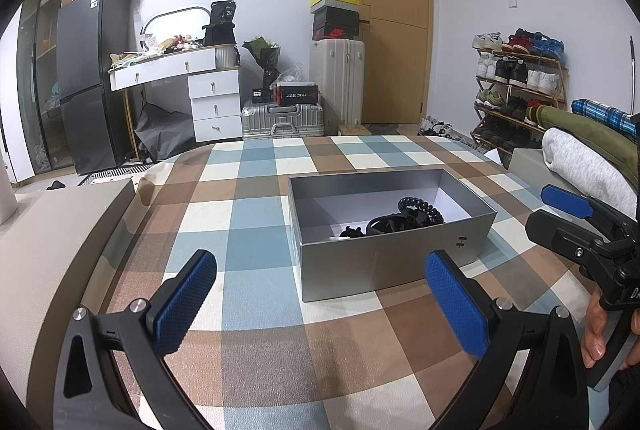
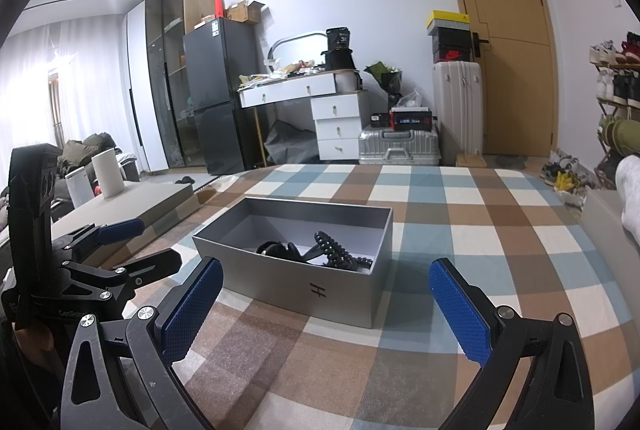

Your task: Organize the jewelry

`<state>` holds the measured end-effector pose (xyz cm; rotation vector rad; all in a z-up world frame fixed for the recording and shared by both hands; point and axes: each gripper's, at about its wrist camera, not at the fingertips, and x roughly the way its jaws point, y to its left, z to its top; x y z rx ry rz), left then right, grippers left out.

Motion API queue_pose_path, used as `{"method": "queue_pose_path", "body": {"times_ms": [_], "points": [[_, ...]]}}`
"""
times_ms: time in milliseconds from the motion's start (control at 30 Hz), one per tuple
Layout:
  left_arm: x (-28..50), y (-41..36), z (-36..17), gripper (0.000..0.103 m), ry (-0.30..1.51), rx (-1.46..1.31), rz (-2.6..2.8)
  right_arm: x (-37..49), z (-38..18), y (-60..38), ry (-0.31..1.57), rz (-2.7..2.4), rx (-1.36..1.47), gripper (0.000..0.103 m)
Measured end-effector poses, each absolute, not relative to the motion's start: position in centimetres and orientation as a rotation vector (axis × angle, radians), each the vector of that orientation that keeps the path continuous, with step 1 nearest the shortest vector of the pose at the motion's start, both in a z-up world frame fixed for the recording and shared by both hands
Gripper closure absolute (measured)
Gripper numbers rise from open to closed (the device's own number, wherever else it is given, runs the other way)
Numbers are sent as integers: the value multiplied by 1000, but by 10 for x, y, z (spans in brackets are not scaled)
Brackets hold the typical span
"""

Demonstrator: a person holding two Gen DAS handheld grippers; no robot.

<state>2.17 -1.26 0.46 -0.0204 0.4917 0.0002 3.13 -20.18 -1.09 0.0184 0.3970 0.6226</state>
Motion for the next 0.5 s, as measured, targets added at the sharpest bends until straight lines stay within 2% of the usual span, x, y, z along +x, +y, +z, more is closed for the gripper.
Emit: {"method": "queue_pose_path", "body": {"times_ms": [500], "points": [[22,-13,5,1,490,-16,-3,31,-11,-202,397,622,18,0]]}}
